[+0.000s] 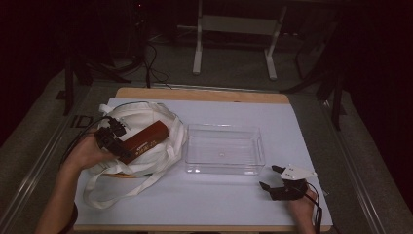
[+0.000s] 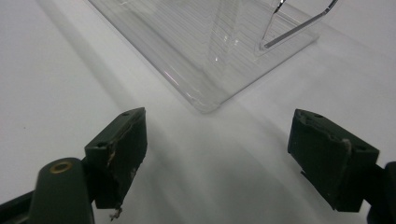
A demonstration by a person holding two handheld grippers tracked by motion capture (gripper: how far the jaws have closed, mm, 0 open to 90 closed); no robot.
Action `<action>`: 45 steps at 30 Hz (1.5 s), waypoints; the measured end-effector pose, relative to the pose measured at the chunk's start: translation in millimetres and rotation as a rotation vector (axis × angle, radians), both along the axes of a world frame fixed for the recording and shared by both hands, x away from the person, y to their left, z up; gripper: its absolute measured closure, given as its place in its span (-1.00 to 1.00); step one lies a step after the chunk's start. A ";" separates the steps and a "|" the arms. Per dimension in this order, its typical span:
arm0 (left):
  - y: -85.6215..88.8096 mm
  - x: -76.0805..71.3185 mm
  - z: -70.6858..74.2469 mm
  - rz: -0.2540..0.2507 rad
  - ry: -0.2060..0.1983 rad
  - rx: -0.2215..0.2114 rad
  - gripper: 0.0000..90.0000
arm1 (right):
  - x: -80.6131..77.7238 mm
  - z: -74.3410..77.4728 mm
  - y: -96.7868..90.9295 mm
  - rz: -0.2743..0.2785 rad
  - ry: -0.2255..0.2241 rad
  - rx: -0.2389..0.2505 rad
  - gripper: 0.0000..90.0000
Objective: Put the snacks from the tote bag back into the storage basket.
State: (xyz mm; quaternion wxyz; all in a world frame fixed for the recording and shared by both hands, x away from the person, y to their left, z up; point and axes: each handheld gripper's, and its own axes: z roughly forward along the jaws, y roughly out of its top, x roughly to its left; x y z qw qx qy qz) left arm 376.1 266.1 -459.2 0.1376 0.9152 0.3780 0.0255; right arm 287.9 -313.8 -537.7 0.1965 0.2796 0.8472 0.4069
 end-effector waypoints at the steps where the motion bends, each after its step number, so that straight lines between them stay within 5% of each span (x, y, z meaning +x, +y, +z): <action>1: 0.1 0.5 -1.2 0.001 0.008 0.000 -0.14 | 0.1 0.0 0.0 0.000 -0.001 0.000 -0.56; 19: -8.0 7.7 -16.0 -0.002 0.099 0.071 -0.09 | 0.1 -0.1 0.2 0.002 -0.001 -0.002 -0.56; 33: -9.9 2.9 -11.8 -0.029 0.055 0.092 -0.02 | -0.1 0.0 0.3 0.002 -0.002 -0.005 -0.56; 45: -6.8 -0.1 -8.0 -0.049 0.020 0.068 -0.01 | -0.3 0.0 0.5 0.001 -0.001 -0.006 -0.56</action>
